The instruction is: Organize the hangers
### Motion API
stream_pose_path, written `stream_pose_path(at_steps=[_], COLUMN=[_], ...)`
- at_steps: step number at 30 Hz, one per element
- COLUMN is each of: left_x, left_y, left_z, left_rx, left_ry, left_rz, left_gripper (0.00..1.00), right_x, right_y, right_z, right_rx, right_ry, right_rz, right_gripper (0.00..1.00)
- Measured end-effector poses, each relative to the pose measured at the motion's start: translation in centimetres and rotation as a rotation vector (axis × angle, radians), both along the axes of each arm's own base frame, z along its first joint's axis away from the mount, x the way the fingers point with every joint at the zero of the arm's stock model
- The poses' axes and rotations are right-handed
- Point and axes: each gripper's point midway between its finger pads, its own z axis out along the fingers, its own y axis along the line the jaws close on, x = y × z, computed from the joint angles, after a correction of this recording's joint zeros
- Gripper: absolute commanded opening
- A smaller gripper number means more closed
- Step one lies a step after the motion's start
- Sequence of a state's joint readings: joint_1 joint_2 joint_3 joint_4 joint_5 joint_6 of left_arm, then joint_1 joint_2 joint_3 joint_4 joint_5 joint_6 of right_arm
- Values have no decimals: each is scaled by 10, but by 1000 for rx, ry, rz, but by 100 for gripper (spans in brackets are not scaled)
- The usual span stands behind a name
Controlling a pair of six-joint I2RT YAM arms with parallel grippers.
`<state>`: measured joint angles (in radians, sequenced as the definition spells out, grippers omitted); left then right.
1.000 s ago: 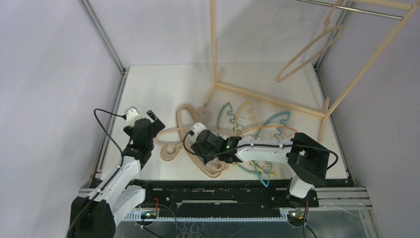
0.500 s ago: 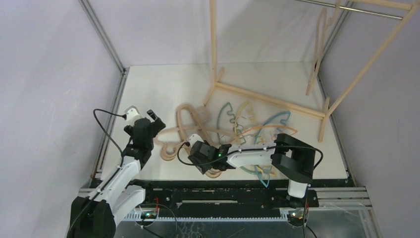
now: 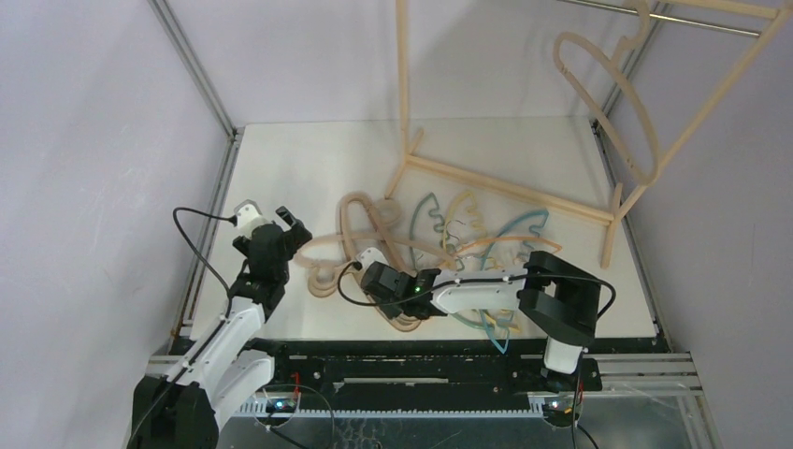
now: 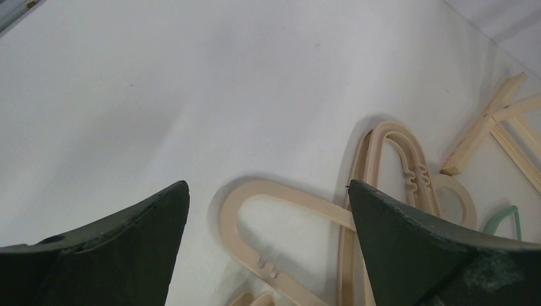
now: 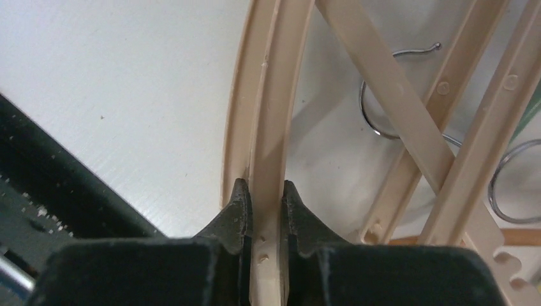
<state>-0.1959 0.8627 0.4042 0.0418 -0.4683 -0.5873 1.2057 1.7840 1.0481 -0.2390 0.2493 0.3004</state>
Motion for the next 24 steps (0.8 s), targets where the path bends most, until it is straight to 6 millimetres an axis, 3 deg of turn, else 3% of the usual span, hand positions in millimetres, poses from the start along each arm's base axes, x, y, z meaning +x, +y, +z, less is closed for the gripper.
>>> stream_pose_path(at_steps=[5, 11, 14, 20, 24], left_x=[-3, -7, -8, -13, -13], left_y=[1, 4, 6, 11, 10], left_z=[-2, 4, 10, 16, 13], left_rx=[0, -4, -13, -23, -28], left_ry=[-1, -35, -59, -99, -93], left_rz=[1, 18, 33, 58, 60], left_gripper=[99, 99, 99, 100, 99], right_x=[-5, 1, 18, 67, 99], right_y=[-6, -20, -38, -92, -126], right_z=[25, 89, 119, 156, 196], right_rx=[28, 140, 182, 216, 376], right_ry=[5, -58, -112, -213, -231], right_rz=[5, -44, -115, -324, -445], right_gripper=[0, 0, 0, 0, 0])
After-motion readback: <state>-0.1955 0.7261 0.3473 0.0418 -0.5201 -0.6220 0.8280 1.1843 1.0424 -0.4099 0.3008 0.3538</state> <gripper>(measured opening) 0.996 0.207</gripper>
